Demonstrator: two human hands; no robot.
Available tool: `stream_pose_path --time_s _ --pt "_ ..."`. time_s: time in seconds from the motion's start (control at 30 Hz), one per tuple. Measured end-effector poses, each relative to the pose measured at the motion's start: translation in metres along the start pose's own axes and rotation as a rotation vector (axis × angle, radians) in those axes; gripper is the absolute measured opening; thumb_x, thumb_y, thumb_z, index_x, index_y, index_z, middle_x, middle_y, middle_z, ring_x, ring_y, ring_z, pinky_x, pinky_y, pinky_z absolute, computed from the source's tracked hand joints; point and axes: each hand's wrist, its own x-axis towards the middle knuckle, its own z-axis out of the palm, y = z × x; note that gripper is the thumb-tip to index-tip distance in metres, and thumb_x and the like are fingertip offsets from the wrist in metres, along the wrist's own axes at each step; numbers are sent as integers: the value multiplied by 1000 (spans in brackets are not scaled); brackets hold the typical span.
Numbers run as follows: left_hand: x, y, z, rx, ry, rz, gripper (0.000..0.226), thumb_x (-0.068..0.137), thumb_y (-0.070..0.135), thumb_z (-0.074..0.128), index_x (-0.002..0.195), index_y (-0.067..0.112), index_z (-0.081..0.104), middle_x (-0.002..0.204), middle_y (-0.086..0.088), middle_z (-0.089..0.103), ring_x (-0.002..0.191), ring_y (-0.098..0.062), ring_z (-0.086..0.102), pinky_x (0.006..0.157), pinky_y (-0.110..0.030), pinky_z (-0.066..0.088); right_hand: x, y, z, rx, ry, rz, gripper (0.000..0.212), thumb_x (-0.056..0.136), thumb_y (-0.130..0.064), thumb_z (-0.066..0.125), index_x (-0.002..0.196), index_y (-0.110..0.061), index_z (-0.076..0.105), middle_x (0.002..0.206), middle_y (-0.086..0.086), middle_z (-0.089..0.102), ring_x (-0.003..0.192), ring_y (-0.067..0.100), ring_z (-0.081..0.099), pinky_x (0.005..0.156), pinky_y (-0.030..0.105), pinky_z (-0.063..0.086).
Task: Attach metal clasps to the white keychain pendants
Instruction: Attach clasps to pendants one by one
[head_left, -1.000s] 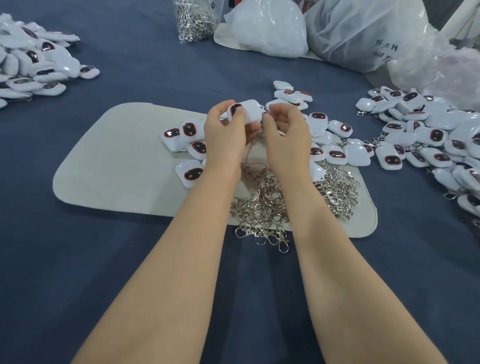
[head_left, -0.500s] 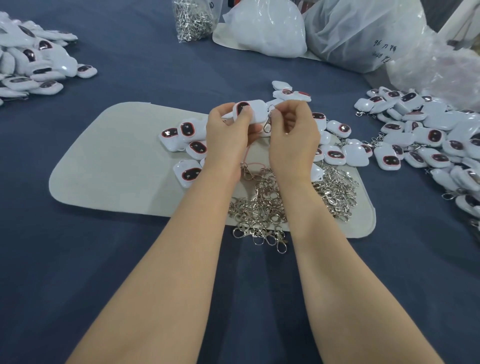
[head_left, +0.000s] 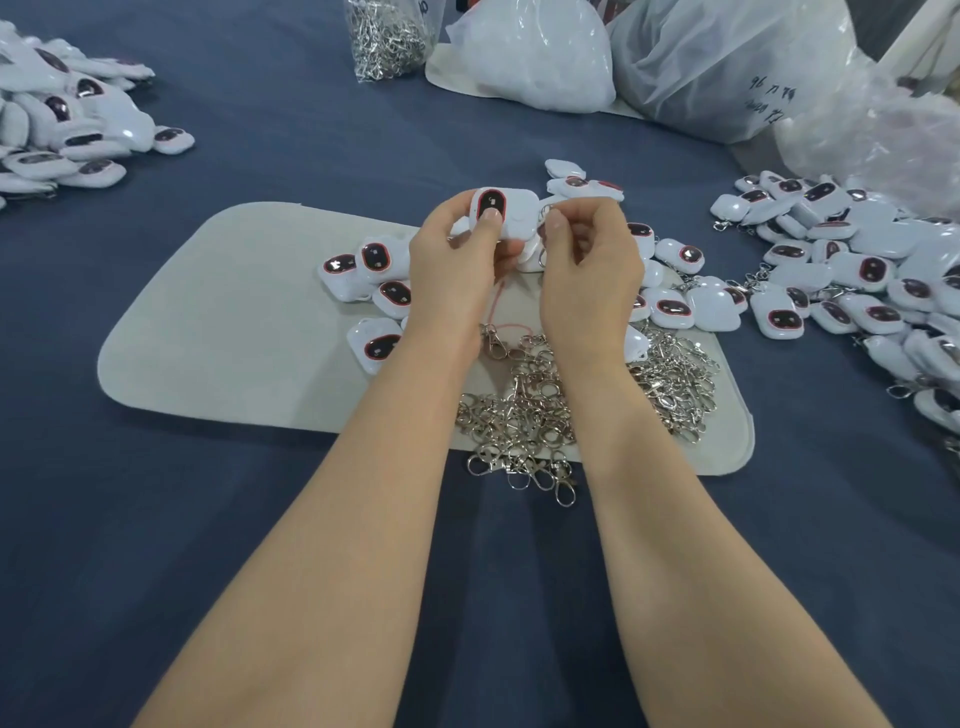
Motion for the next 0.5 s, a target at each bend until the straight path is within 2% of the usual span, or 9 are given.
stream_pose_path --time_s 0.13,0.2,0.23,0.33,0.37,0.4,0.47,0.5 --pt "0 -2 -1 197 0 137 23 96 11 52 119 9 57 79 -2 62 58 -4 60 73 -29 55 1 2 -1 -59 -16 -1 6 91 -6 55 89 -9 60 73 -17 55 68 -1 52 68 8 40" --pt "1 -3 -1 252 2 168 25 97 13 51 121 9 56 77 -2 62 60 -5 60 76 -31 55 0 3 -1 -95 -26 1 6 91 -6 55 90 -7 61 72 -17 55 70 5 53 70 13 42" --pt "1 -3 -2 276 8 177 26 97 12 50 122 8 56 83 -5 64 64 -8 62 79 -33 55 0 4 -1 -118 -42 -2 6 91 -6 55 90 -6 61 72 -14 55 72 8 53 71 16 43" --pt "3 -6 -3 366 19 201 30 96 12 50 125 8 55 114 -15 64 99 -29 63 94 -44 50 0 6 -2 -236 -124 -31 8 91 -6 52 90 -4 60 77 -1 60 76 18 55 74 30 45" --pt "3 -7 -3 416 20 232 31 96 13 50 126 9 55 119 -13 63 103 -28 61 95 -41 50 0 6 -2 -271 -152 -29 9 91 -6 52 91 -4 60 79 2 61 78 21 56 75 34 45" --pt "2 -8 -2 471 19 284 32 96 13 50 127 11 55 122 -10 62 102 -20 61 95 -33 50 0 7 -3 -293 -175 -25 10 92 -7 51 91 -4 60 81 5 63 80 23 58 77 37 45" --pt "-2 -9 -2 578 15 409 33 96 12 50 128 14 56 124 -1 62 93 2 53 87 -7 43 0 8 -3 -325 -209 -17 11 92 -8 50 92 -4 60 82 8 65 82 26 59 78 42 45" --pt "-3 -10 -2 619 5 451 33 96 12 50 128 16 57 124 1 62 94 7 50 83 -1 38 0 8 -3 -338 -223 -19 12 93 -8 49 92 -4 60 82 9 65 81 28 59 77 43 45"
